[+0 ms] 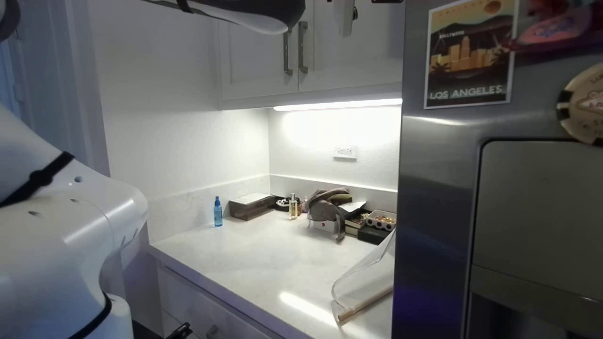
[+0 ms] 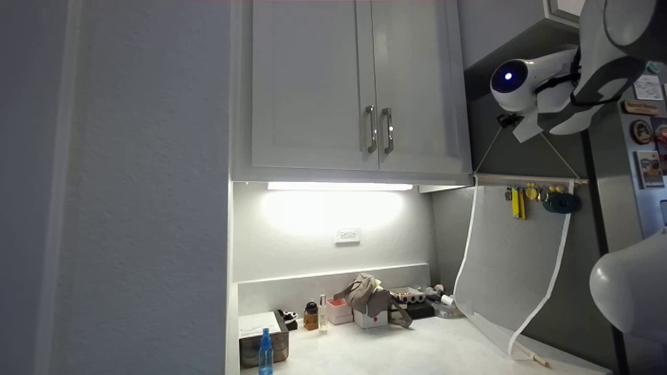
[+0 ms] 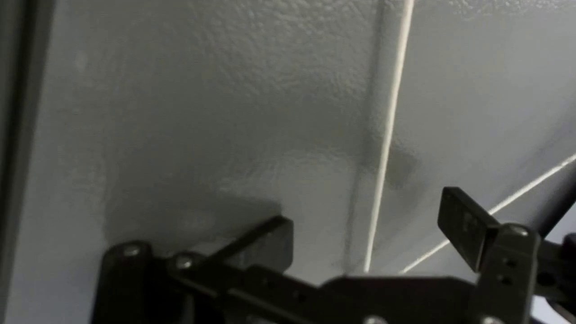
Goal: Place the blue bottle upright on the bottom right corner of the counter, hang the white object on the side of the fridge
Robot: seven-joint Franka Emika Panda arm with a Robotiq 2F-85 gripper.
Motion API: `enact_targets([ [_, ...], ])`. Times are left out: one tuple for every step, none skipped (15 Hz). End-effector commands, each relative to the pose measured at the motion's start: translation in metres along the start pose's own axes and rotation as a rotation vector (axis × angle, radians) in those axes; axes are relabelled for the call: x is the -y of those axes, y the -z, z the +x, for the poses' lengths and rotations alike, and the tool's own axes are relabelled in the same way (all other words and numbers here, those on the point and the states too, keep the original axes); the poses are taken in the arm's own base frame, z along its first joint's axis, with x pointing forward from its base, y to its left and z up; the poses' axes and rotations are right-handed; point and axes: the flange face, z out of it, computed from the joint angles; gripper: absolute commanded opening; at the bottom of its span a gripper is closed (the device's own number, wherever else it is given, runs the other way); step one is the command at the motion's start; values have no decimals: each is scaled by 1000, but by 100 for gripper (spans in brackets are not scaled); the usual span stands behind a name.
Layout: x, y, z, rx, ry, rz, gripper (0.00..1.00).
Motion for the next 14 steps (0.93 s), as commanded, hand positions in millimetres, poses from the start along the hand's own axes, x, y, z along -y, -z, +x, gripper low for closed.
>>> enact_targets([
  [-21, -37, -13, 46, -29, -91, 70],
  [-20, -37, -13, 47, -30, -101, 63],
  [-20, -36, -12, 45, -34, -110, 57],
  [-21, -35, -12, 46, -37, -120, 49],
  [-19, -35, -11, 44, -43, -116, 42],
  [-17, -34, -11, 42, -45, -112, 34],
  [-16, -33, -10, 42, -44, -108, 27],
  [-14, -33, -11, 41, -43, -103, 18],
  [-12, -34, -12, 42, -47, -96, 11],
  [-10, -34, -12, 42, -52, -92, 4],
  [-10, -34, -12, 43, -53, -92, 0],
  [-11, -34, -12, 43, -53, -94, 0],
  [-11, -34, -11, 42, -55, -93, 0],
  [-12, -34, -10, 42, -59, -92, 2],
])
